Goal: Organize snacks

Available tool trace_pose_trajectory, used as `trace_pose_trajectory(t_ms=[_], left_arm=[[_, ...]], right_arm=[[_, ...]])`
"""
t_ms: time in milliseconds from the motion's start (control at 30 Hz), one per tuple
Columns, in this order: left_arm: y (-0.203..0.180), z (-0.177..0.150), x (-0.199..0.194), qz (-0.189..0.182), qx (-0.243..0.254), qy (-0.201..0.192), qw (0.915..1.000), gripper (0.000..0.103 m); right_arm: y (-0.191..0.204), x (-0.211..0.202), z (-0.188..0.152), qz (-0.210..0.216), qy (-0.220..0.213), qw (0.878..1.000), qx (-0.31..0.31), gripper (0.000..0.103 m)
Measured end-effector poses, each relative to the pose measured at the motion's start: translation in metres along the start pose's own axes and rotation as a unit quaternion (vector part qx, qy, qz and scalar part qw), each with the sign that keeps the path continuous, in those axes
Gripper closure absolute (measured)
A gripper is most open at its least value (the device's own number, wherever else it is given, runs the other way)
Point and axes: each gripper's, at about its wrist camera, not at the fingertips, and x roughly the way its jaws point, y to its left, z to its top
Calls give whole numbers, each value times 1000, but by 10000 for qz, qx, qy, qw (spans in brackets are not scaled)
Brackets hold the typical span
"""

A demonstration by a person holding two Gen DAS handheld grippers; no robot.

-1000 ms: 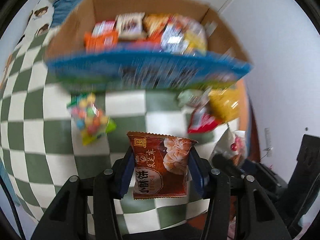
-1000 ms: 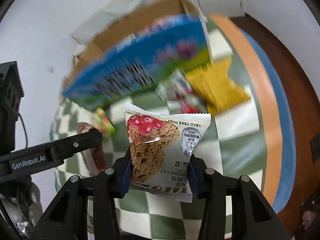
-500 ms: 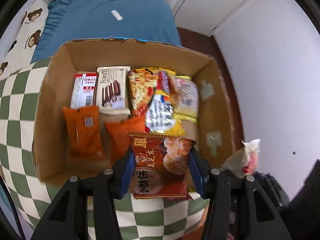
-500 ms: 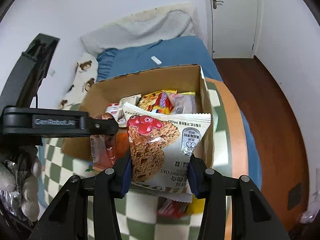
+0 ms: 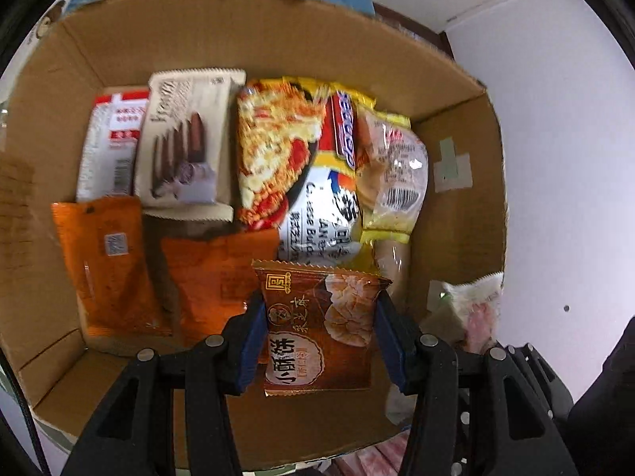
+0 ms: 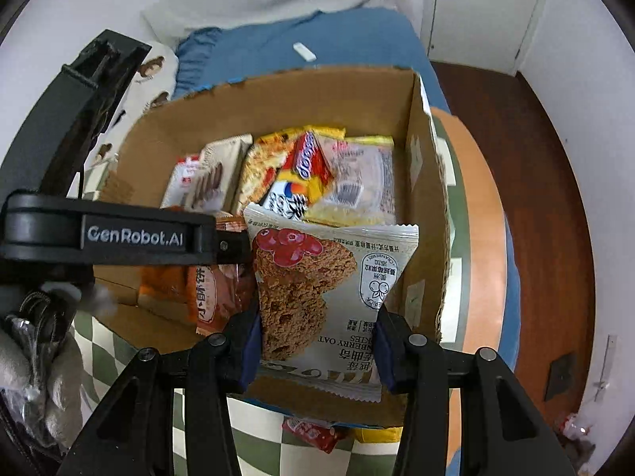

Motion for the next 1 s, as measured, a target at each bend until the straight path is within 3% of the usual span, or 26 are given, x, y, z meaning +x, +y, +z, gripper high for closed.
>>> trace_pose_trajectory(t_ms=[67, 100, 133, 200, 333, 567, 733, 1000], left_arm=[[2, 0, 3, 25, -31, 34, 10000, 47], [3, 0, 4, 4, -44, 35, 10000, 35], [3, 1, 4, -3, -34, 24, 10000, 21], [2, 0, 1, 152, 34, -97, 9998, 18], [1, 2, -9, 346, 153, -237, 9990, 14], [7, -9, -40, 704, 332, -792, 9938, 14], [20, -28, -61, 1231, 468, -1344, 9821, 14], [40, -72, -96, 1609, 524, -2056, 9639, 14]], right_arm=[[1, 2, -1, -93, 110, 9999, 22, 40], [1, 6, -1, -136, 173, 9998, 22, 26], [-1, 7, 0, -141, 213, 9997, 41, 21], [-1, 6, -1, -137, 252, 9996, 77, 19], [0, 6, -2, -175, 315, 9993, 109, 4], [1, 8, 0, -192, 252, 9991, 273, 4], [3, -2, -5, -255, 27, 9991, 323, 4], [20, -33, -19, -315, -514, 9980, 203, 4]])
